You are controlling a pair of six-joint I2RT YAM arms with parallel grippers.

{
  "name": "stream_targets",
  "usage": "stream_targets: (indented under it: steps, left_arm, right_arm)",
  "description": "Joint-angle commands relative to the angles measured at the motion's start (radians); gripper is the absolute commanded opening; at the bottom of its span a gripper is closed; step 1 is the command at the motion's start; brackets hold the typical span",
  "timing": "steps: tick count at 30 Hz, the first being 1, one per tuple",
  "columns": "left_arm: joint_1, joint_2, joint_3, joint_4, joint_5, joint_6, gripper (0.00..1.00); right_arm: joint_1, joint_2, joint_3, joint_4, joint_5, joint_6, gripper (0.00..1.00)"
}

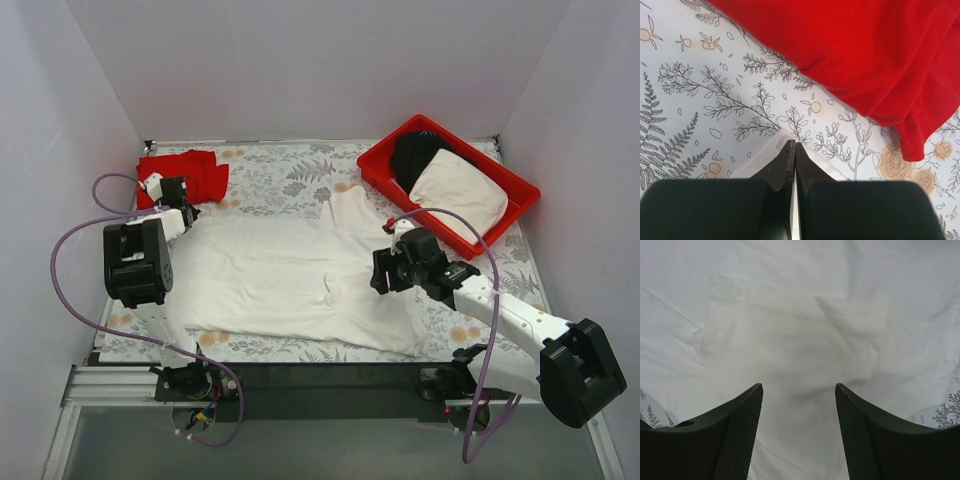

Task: Fold and stack the t-shirts
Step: Fold the tshirt

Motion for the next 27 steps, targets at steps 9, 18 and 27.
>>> stream_targets:
  steps: [9, 18, 27]
  left_arm:
    - [0.056, -0.018, -0.053, 0.036, 0.08, -0.013, 0.0]
    - [0.093, -0.043, -0.081, 0.052, 0.112, -0.025, 0.0]
    - [0.108, -0.055, -0.09, 0.059, 0.135, -0.031, 0.0]
  right_arm:
    - [0.001, 0.254, 0.362, 0.016, 0.22, -0.027, 0.54]
    - [-0.046, 0.673, 0.791, -0.012, 0.303, -0.1, 0.52]
    - [-0.137, 0.955, 1.058, -0.037, 0.268, -0.139, 0.5]
